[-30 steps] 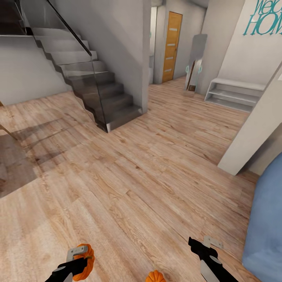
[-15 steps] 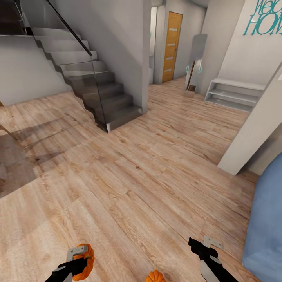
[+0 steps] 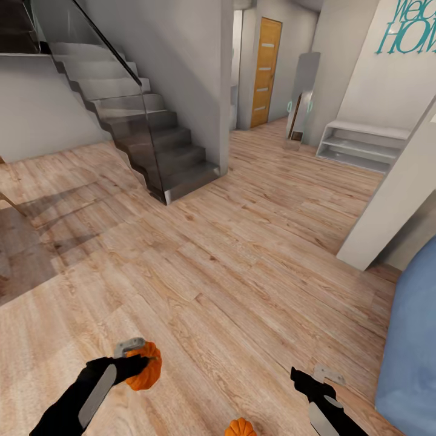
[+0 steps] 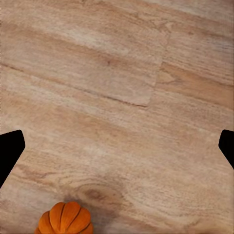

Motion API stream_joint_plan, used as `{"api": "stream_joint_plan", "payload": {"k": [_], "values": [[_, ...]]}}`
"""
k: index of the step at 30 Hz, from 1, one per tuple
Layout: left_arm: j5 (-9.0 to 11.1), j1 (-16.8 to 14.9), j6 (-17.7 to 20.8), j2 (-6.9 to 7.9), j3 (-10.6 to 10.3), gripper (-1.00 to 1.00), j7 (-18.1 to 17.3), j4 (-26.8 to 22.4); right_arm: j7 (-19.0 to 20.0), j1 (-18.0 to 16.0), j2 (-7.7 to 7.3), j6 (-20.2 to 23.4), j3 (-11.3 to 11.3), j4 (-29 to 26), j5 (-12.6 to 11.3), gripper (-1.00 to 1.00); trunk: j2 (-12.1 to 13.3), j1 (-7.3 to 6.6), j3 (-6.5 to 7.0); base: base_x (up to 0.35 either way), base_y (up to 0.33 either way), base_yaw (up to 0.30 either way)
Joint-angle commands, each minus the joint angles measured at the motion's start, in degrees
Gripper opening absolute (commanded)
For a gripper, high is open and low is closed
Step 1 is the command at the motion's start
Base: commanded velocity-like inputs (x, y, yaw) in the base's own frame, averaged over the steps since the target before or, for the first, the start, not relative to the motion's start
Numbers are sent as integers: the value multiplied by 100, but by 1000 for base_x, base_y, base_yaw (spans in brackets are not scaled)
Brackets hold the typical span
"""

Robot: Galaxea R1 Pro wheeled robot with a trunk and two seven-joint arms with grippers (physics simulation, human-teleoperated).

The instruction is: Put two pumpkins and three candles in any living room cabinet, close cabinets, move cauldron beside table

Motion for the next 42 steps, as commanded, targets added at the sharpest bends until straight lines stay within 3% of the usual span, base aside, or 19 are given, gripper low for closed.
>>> {"api": "stream_joint_plan", "payload": {"k": [1,4,6,10,16,23,31,34,37,42], "values": [[53,2,339,5,173,-100,60,-298,4,-4,-7,-22,48,-5,-61,100,-44,23,-24,0,0,0],[32,4,1200,-5,637,-100,59,-1146,251,-4,-7,50,49,-8,-60,100,-164,88,-78,0,0,0],[35,4,1650,-7,820,-100,59,-1710,433,-4,-7,173,46,-9,-65,100,-244,132,-114,0,0,0],[80,18,2043,-4,1045,-100,60,-2414,610,-4,-7,550,24,-8,-84,100,-405,220,-185,0,0,0],[142,22,2125,-64,1110,-100,56,-2591,655,-4,-7,934,15,-14,-65,100,-645,352,-293,0,0,0],[246,22,2126,-82,1098,-100,48,-2596,638,-4,-7,853,27,-11,-31,100,-926,506,-419,0,0,0],[319,22,2126,-275,1100,-100,52,-2593,645,-4,-7,-126,53,3,-50,100,-1247,681,-562,0,0,0],[325,22,2126,-332,1100,-100,47,-2592,657,-4,-7,-288,50,7,-58,100,-1367,747,-616,0,0,0],[321,22,2126,-430,1093,-100,53,-2592,972,-4,-7,-321,44,14,-73,100,-1488,813,-670,0,0,0],[318,22,2129,-453,1102,-100,54,-2592,1627,-4,-7,-302,24,23,-106,100,-1688,923,-760,0,0,0]]}}
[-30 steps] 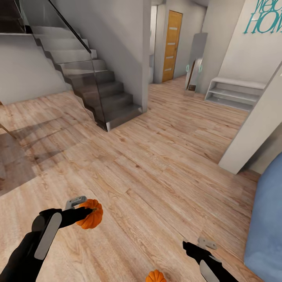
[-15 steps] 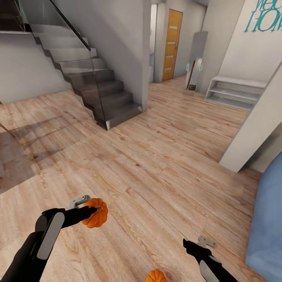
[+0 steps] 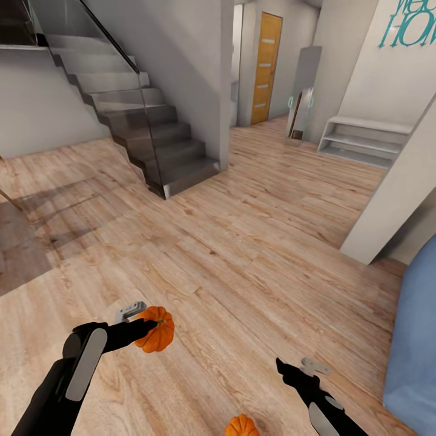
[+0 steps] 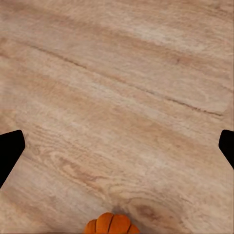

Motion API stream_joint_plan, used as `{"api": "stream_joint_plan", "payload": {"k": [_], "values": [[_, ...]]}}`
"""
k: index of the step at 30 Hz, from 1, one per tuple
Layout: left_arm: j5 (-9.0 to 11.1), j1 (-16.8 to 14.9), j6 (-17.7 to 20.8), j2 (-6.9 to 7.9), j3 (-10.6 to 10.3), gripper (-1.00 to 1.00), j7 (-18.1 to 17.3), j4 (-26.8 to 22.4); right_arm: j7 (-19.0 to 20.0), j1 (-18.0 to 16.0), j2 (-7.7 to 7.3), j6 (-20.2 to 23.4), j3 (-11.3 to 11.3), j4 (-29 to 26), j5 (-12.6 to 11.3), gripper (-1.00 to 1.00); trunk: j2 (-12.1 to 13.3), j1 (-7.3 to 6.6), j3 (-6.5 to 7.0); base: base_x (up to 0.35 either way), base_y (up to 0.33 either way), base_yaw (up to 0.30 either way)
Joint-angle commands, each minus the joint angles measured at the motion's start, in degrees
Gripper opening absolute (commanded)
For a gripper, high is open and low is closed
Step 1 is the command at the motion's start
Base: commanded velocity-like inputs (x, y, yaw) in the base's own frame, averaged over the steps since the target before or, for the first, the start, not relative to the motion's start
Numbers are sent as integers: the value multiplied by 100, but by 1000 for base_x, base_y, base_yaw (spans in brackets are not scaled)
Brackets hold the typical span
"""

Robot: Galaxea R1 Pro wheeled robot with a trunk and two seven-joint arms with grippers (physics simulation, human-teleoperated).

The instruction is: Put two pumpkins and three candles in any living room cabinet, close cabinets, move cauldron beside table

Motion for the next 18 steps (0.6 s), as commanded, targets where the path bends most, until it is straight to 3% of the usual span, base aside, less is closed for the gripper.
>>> {"api": "stream_joint_plan", "payload": {"k": [1,8,18], "values": [[70,-3,21,5,5,-100,51,-8,65,-5,-7,-30,41,7,-62,100,-44,22,-22,0,0,0],[241,-3,24,39,20,-100,46,-35,172,-5,-7,-56,47,468,-20,100,-324,176,-148,0,0,0],[279,-3,30,56,25,-100,46,-60,312,-5,-7,-54,56,851,1,100,-725,395,-328,0,0,0]]}}
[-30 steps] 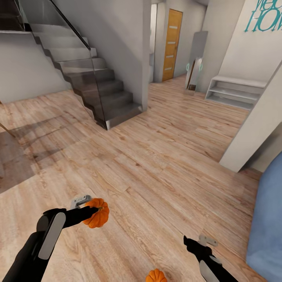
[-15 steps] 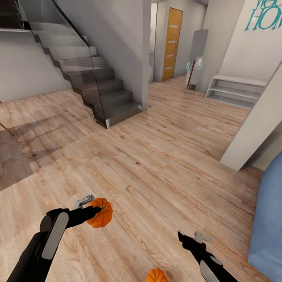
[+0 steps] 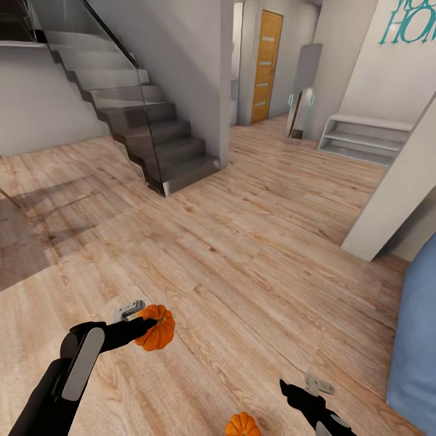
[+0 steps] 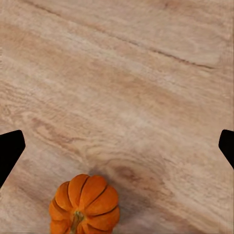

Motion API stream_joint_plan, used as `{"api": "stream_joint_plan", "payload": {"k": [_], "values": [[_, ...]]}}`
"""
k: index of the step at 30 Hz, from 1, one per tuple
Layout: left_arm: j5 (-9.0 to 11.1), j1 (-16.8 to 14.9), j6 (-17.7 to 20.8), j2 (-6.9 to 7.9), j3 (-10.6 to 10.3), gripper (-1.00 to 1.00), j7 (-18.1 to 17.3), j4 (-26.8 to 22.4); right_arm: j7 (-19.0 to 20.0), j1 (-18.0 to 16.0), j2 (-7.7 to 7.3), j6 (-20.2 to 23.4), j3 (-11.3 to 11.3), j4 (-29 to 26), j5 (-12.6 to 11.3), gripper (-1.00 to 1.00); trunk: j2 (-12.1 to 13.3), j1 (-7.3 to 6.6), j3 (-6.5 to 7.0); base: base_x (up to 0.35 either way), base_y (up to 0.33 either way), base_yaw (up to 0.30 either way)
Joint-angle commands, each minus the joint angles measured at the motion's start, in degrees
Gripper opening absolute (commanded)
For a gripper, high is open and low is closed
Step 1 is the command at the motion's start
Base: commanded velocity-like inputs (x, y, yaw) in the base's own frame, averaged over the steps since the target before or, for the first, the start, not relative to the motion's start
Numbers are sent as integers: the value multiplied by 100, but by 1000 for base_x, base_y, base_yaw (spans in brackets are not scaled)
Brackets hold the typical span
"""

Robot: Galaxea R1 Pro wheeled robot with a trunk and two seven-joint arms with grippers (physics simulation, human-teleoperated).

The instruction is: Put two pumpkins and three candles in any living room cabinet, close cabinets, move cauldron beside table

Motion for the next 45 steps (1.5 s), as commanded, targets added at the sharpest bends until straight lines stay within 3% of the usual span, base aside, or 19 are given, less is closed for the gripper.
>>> {"api": "stream_joint_plan", "payload": {"k": [1,5,19,22,25,29,35,39,45], "values": [[72,-3,21,-1,0,-100,55,-9,130,-4,-5,-21,38,13,-61,100,-43,22,-22,0,0,0],[69,-3,22,3,1,-100,55,-12,416,-4,-5,-3,34,24,-61,100,-204,110,-94,0,0,0],[65,-1,35,-4,-8,-100,51,-22,486,-4,-2,84,283,17,32,100,-765,417,-346,0,0,0],[107,-2,41,3,2,-100,30,-25,708,-4,-5,125,286,17,27,100,-886,483,-399,0,0,0],[436,5,43,43,15,-100,22,-28,935,-4,-5,139,280,23,16,100,-1006,549,-453,0,0,0],[1056,18,42,393,14,-100,20,-42,1028,-4,-11,146,280,20,20,100,-1166,637,-525,0,0,0],[2359,21,44,913,-18,-100,20,-55,1051,-4,-14,148,283,17,20,100,-1407,769,-633,0,0,0],[2556,21,44,1048,-22,-100,20,-56,1067,-4,-17,149,284,21,24,100,-1568,856,-705,0,0,0],[2657,23,41,1057,-46,-100,20,-56,1351,-4,-42,568,279,18,46,100,-1808,988,-812,0,0,0]]}}
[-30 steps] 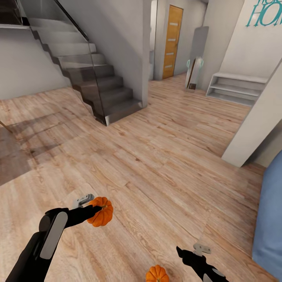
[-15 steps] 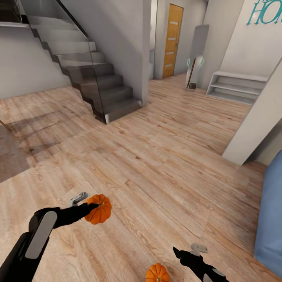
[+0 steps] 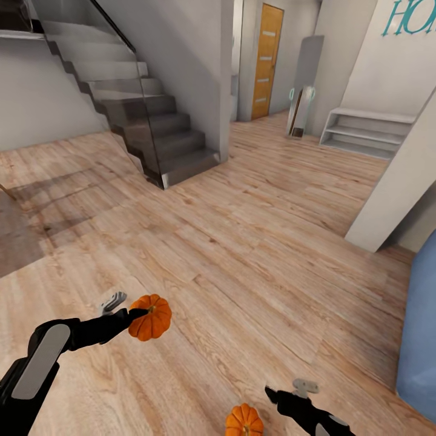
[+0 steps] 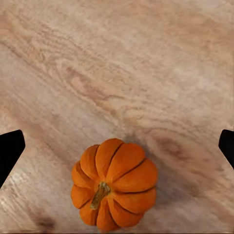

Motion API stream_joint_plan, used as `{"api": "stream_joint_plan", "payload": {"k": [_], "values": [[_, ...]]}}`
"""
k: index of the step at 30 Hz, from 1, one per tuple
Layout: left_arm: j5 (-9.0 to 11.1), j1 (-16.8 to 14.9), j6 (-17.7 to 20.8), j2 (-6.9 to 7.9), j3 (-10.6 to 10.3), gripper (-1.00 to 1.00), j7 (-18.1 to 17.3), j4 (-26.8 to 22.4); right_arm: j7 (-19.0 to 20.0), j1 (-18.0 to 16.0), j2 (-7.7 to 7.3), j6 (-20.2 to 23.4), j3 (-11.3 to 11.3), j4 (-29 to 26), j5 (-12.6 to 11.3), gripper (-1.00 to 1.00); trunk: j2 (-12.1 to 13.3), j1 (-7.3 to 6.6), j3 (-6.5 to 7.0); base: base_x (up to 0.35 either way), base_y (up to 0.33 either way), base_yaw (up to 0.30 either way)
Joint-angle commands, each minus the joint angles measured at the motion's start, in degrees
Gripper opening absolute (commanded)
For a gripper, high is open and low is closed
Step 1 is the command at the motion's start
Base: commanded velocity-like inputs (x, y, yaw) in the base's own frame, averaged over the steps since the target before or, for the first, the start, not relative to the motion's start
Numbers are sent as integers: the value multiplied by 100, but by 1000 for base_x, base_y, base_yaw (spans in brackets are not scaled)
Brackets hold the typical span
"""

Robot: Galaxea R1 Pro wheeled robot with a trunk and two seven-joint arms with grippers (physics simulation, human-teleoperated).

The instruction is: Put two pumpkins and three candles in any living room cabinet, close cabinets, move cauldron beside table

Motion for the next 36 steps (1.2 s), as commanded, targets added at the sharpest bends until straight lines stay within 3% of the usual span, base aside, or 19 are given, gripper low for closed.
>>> {"api": "stream_joint_plan", "payload": {"k": [1,9,15,25,30,36], "values": [[79,-4,19,-3,2,-100,57,-7,40,-4,-8,28,35,1,-52,100,-43,21,-23,0,0,0],[165,-4,18,-43,-33,-100,57,2,96,-4,-17,73,35,1,-49,100,-364,197,-166,0,0,0],[187,-4,18,-39,-239,-100,57,6,101,-4,-21,77,42,-2,-46,100,-605,329,-274,0,0,0],[193,-4,18,4,-256,-100,49,4,119,-4,-13,63,44,-8,56,100,-1006,549,-453,0,0,0],[193,-4,18,12,-247,-100,49,4,578,-16,-20,163,40,-5,51,100,-1207,658,-543,0,0,0],[193,-4,18,10,-247,-100,49,4,718,-37,-27,356,36,13,47,100,-1447,790,-651,0,0,0]]}}
